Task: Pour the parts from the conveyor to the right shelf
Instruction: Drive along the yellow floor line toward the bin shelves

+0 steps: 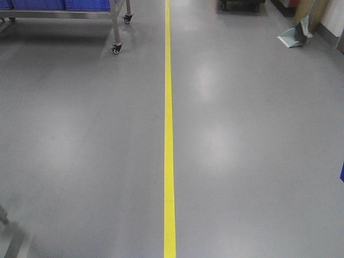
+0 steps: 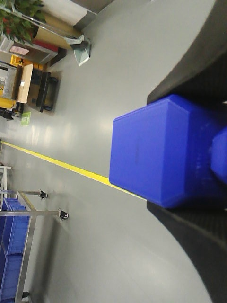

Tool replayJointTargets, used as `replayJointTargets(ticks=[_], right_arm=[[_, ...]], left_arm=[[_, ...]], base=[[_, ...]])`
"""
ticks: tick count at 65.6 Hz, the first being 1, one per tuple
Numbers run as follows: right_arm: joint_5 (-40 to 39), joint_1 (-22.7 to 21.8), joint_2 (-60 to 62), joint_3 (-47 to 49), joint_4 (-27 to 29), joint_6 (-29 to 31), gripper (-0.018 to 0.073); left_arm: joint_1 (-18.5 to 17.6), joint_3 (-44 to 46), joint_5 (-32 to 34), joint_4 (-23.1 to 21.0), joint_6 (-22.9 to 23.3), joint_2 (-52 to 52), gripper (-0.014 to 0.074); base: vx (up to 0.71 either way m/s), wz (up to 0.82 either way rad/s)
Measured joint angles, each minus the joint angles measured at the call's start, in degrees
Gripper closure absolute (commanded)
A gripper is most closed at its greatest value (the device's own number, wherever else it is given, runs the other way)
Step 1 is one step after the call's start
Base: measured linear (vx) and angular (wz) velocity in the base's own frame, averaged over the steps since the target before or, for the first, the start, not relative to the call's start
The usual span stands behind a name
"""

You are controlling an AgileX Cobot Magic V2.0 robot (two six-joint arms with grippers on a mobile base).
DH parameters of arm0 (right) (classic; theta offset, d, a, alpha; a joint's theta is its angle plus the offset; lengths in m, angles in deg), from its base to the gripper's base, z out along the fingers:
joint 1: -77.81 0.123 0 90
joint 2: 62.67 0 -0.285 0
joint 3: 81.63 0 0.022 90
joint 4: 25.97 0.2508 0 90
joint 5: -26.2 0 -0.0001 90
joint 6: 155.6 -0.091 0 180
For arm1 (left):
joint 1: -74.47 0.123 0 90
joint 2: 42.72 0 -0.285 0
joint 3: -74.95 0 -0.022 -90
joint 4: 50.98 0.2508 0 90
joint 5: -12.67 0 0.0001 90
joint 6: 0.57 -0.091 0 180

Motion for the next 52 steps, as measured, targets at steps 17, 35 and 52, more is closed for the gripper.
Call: replayJointTargets(ticks=[17,35,52], right_arm=[[0.00,0.00,0.00,0.00,0.00,0.00,0.0564],[0.00,0.00,0.00,-0.06,0.00,0.00,0.0564],[-0.05,0.00,0.00,-0.06,0.00,0.00,0.0564]], left_arm=[[0.00,0.00,0.00,0.00,0.00,0.00,0.0602],[0.00,0.00,0.00,0.00,0.00,0.00,0.0602],[0.00,0.00,0.00,0.00,0.00,0.00,0.0602]], base=[[0.83,0.10],[0.81,0.13],[0.75,0.05]])
